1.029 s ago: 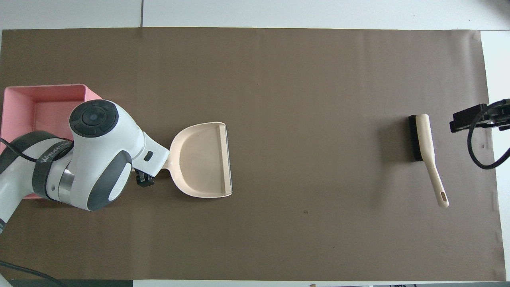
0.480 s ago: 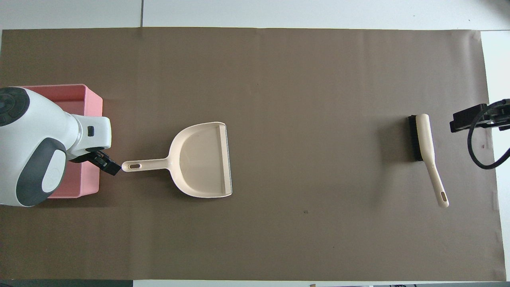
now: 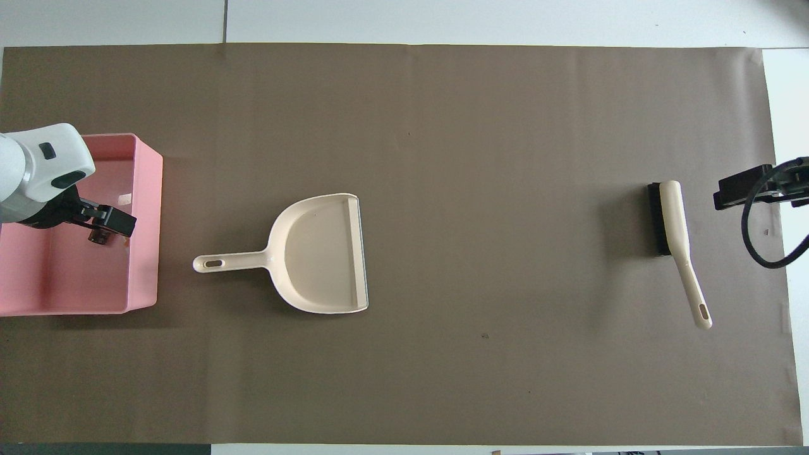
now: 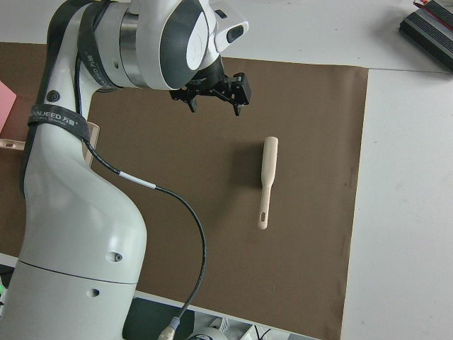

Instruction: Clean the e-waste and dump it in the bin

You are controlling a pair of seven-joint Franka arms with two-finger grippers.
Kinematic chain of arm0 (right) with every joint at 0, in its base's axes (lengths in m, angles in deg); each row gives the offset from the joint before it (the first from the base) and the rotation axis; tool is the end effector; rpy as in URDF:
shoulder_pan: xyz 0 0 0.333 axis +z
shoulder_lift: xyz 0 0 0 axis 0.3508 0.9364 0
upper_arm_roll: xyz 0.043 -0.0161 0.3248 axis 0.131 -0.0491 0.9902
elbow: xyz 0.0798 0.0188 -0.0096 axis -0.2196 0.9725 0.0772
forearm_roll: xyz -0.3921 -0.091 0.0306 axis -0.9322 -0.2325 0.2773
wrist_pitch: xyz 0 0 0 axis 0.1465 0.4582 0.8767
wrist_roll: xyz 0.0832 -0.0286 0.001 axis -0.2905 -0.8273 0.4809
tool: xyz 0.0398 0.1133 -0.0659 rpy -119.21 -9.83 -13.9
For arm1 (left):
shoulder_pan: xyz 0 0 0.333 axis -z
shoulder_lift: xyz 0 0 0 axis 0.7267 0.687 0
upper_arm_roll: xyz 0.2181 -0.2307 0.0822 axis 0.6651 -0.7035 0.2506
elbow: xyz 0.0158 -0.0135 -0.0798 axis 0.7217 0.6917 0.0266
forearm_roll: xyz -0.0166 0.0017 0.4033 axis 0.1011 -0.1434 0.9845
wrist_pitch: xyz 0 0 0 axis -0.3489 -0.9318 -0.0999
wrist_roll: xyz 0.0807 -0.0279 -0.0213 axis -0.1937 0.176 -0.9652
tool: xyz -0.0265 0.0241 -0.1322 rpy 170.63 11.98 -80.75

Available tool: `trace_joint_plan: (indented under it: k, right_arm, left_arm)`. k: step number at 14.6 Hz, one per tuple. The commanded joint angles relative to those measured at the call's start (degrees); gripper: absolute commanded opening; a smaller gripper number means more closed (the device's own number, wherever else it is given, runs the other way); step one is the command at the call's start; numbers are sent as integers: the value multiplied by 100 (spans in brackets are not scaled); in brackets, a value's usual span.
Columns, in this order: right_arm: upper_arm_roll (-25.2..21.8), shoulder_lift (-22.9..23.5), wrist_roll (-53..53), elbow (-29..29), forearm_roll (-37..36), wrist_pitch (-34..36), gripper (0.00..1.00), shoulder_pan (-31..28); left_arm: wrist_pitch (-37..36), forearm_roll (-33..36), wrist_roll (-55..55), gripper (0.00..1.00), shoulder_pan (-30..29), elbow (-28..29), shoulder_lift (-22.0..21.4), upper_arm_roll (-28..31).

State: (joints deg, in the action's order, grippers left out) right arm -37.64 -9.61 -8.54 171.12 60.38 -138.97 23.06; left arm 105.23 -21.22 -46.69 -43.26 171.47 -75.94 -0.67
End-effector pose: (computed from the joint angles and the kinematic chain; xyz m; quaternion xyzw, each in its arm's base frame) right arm 0.5467 -0.0180 0.6107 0.9995 0.0024 -0.0298 0.0056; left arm 0.5558 -0.0138 0.4903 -0.9872 0.1452 0.0561 0.0353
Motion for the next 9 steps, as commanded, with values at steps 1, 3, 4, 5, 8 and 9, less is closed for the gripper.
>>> trace_joint_plan:
  k: [1,3,4,5,8,9]
  right_arm:
    - [25,-80,-32,59,77,51,99,-59]
    - [25,-80,-32,59,77,51,99,-59]
    - [25,-80,-32,59,77,51,99,-59]
    - [25,-80,-32,59,77,51,99,-59]
    - [25,-80,-32,59,77,51,99,-59]
    - [25,-80,-32,59,77,51,99,-59]
  left_arm:
    - [-666,-237,-94,98,-307,-1024,344,-38]
    - [-956,-246,-94,98,-379,-1324,345,-38]
    - [-1001,-238,-94,98,-379,-1352,327,-30]
    - [-1019,-229,-94,98,-379,-1352,292,-30]
    - [-1352,-211,-348,98,-370,-1352,152,-38]
    - [-1405,-194,-471,98,-361,-1308,73,-47]
